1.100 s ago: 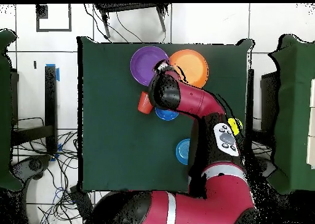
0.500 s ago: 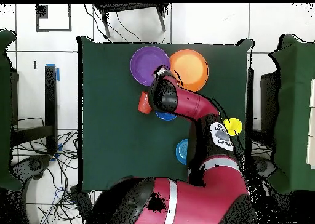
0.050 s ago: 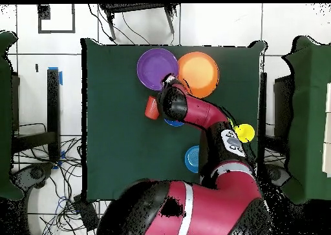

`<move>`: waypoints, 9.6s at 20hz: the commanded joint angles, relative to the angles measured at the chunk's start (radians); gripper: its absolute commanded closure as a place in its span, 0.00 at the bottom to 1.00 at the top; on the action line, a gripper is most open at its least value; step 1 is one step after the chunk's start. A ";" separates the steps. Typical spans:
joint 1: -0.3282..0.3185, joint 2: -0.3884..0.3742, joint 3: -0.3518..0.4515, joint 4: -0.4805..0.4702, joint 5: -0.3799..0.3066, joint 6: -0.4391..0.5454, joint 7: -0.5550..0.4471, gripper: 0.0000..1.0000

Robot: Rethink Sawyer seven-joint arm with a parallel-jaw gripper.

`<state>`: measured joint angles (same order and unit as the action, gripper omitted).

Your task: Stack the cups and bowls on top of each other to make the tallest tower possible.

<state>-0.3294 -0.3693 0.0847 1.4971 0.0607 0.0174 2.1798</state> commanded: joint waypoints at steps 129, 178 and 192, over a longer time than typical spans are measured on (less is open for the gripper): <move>-0.597 0.009 0.535 0.084 -0.444 0.144 -0.075 1.00; -0.623 -0.022 0.558 0.091 -0.445 0.182 -0.083 1.00; -0.620 -0.020 0.563 0.081 -0.455 0.186 -0.100 0.00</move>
<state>-0.9968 -0.4205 0.6241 1.6261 -0.2968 0.1621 2.1798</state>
